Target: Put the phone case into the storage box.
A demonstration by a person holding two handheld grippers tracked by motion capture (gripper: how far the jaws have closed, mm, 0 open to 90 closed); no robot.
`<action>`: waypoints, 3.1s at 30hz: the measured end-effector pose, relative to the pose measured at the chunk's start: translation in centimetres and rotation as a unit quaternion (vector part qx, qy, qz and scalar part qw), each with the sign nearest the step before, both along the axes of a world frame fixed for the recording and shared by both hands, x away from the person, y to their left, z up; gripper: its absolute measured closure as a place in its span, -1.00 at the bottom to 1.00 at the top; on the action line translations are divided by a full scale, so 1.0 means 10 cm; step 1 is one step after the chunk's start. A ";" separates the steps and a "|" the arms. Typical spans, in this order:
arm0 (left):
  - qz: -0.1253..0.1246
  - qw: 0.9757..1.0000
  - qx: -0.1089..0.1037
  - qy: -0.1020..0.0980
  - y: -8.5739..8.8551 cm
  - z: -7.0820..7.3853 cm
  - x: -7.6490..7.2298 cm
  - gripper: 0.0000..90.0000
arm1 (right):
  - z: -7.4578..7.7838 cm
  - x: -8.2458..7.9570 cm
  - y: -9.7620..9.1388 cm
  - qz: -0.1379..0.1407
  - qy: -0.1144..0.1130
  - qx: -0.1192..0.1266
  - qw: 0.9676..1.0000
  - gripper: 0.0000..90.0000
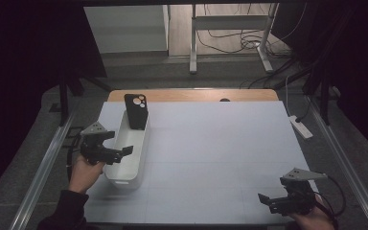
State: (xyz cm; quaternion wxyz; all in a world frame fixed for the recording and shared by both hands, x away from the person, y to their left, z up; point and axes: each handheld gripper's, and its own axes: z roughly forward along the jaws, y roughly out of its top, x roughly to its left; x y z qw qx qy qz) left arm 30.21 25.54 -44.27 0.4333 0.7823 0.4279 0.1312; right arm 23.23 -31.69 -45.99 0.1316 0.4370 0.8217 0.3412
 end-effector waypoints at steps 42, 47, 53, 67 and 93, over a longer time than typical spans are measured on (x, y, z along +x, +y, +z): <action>0.033 0.999 0.007 -0.024 -0.04 -0.08 -0.76 -1.00 | 0.00 -0.01 0.02 0.006 -0.002 -0.004 1.000 -1.00; 0.038 0.999 0.004 -0.028 -0.01 -0.09 -0.88 -1.00 | 0.00 -0.01 0.02 0.006 -0.001 -0.005 1.000 -1.00; 0.045 0.999 0.007 -0.029 0.01 -0.11 -0.99 -1.00 | 0.00 -0.01 0.02 0.005 -0.001 -0.006 1.000 -1.00; 0.057 0.998 0.020 -0.018 0.03 -0.24 -1.17 -1.00 | 0.00 -0.01 0.03 0.007 -0.002 -0.006 1.000 -1.00; 0.079 0.995 0.052 0.022 0.03 -0.47 -1.39 -1.00 | 0.00 0.00 0.03 0.009 0.001 -0.008 1.000 -1.00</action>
